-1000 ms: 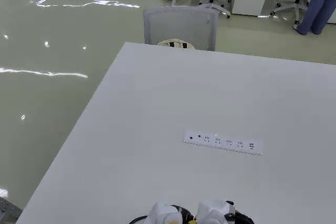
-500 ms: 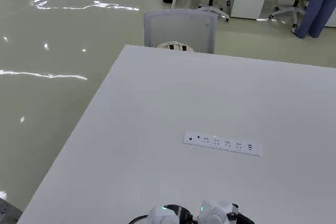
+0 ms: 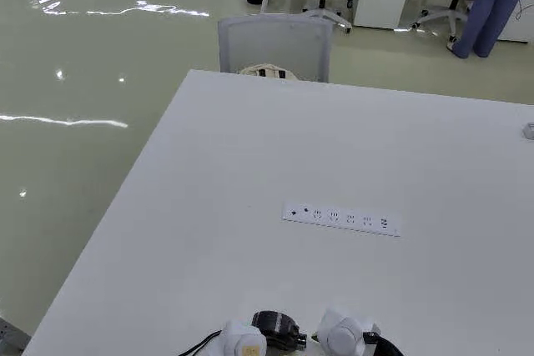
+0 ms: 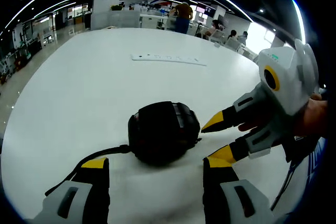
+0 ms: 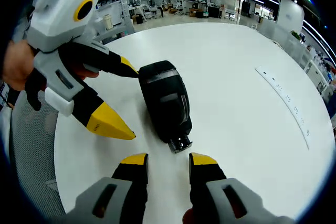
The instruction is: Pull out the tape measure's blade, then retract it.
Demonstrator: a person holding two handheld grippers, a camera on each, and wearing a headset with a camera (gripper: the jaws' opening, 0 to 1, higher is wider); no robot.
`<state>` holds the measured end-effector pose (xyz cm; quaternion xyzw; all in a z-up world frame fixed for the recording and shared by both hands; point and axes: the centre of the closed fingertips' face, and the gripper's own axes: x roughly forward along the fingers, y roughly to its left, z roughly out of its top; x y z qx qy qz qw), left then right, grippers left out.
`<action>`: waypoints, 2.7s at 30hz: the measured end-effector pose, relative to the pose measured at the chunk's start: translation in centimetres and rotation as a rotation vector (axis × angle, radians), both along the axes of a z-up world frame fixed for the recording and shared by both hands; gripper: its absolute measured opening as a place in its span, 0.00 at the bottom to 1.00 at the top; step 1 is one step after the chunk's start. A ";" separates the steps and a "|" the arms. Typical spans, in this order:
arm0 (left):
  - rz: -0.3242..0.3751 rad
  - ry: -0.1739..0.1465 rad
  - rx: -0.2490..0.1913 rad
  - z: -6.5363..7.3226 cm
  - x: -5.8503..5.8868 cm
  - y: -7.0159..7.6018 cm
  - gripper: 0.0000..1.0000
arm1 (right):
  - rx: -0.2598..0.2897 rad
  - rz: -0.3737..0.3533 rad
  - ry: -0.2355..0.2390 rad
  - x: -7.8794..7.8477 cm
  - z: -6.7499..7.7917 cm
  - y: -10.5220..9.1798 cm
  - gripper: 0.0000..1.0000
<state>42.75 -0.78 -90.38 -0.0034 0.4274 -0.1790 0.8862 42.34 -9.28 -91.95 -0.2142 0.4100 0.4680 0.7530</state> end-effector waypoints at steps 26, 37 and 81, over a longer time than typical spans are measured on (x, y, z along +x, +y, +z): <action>-0.073 0.071 0.039 -0.4 -3.8 2.3 0.71 | -0.012 -0.210 0.026 -3.1 3.2 -2.0 0.36; -0.081 0.084 0.033 0.1 -5.6 2.8 0.72 | 0.019 -0.332 0.046 -6.3 4.7 -3.3 0.36; -0.093 0.117 0.046 1.9 -11.0 5.7 0.81 | -0.011 -0.381 0.108 -12.5 6.8 -4.6 0.48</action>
